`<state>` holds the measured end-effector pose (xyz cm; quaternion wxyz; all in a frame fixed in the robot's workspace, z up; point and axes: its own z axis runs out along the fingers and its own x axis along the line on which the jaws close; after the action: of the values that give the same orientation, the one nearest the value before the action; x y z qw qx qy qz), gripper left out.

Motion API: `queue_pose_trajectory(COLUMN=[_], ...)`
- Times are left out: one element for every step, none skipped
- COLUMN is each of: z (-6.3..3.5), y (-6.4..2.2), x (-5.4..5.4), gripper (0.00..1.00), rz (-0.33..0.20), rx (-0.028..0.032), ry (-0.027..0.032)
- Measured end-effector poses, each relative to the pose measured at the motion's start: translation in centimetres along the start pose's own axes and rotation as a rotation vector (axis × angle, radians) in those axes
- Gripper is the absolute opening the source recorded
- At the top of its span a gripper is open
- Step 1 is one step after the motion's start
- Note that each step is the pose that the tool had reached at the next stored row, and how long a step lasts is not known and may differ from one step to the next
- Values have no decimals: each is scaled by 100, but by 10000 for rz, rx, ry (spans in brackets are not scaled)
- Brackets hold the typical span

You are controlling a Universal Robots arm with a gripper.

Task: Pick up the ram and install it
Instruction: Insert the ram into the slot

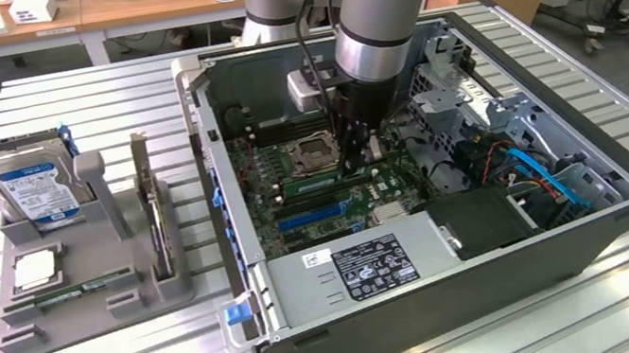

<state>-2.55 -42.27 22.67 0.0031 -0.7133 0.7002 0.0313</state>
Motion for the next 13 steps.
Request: queue_pose_trajectory(z=[3,6,8,8,8,9,9,9,8,6,-12,-17,-22], y=[0,0,0,0,0,-1,0,-1,-1,-1,0,0,1], x=[0,1,1,1,1,0,0,1,0,0,-1,-1,-1], gripper=[11,11,11,11,11,11,11,11,11,11,11,11,11], rz=[0,1,0,0,1,1,1,1,0,1,1,1,1], rx=[0,0,0,0,0,1,1,1,1,2,2,1,0], ry=[1,3,3,3,4,1,1,1,-3,-4,0,0,0])
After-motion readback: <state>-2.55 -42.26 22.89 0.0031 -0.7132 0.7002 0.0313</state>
